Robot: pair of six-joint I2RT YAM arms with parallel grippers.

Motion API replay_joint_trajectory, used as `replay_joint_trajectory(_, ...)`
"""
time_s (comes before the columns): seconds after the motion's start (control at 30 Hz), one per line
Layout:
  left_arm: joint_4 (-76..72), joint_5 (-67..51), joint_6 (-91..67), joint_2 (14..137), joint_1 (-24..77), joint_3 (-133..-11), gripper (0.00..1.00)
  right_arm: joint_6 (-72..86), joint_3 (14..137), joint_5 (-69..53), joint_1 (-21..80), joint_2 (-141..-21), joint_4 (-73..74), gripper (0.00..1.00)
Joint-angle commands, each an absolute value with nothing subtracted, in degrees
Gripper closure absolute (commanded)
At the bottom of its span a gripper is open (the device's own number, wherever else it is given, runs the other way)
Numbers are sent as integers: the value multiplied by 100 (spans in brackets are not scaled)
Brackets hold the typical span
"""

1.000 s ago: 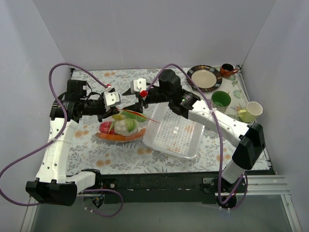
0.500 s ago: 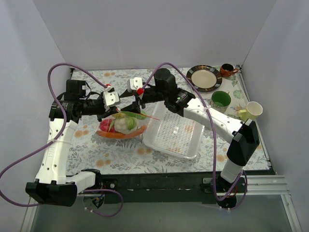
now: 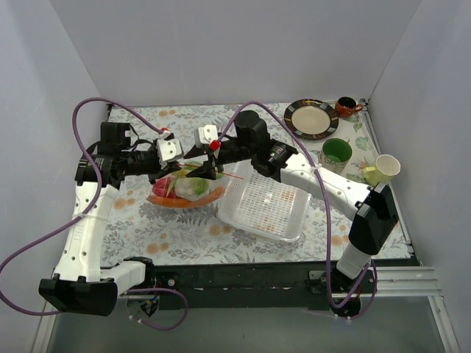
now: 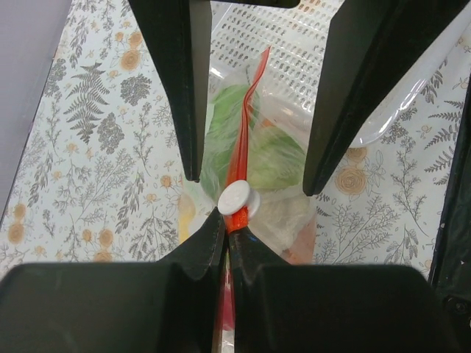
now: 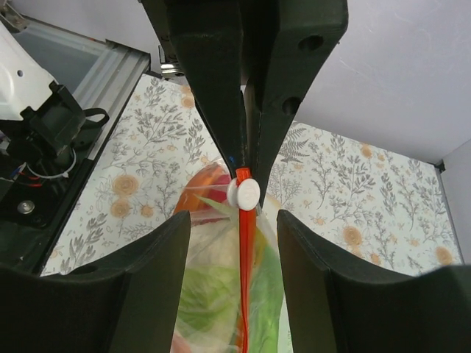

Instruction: Open the zip-top bag and remove the fake food

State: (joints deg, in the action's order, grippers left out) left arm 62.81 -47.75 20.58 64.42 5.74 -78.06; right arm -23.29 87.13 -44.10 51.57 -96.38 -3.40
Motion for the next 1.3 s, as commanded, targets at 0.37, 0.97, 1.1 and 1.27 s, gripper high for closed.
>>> replay_joint_trajectory(0.37,6161,-5089,2039,6029,563,-7787,100,-1908,8991,-4289,5194,-9729,-905,53)
replay_joint_trajectory(0.97,6117,-5098,1978,5994,571,-7602,100,-1740,9070,-4465,5194,-9844,-1055,60)
replay_joint_trajectory(1.1,6091,-5106,1943,5985,571,-7620,100,-1731,9079,-4517,5194,-9879,-1046,62)
replay_joint_trajectory(1.27,6073,-5080,1942,5977,571,-7638,100,-1775,9123,-4562,5194,-9932,-932,74)
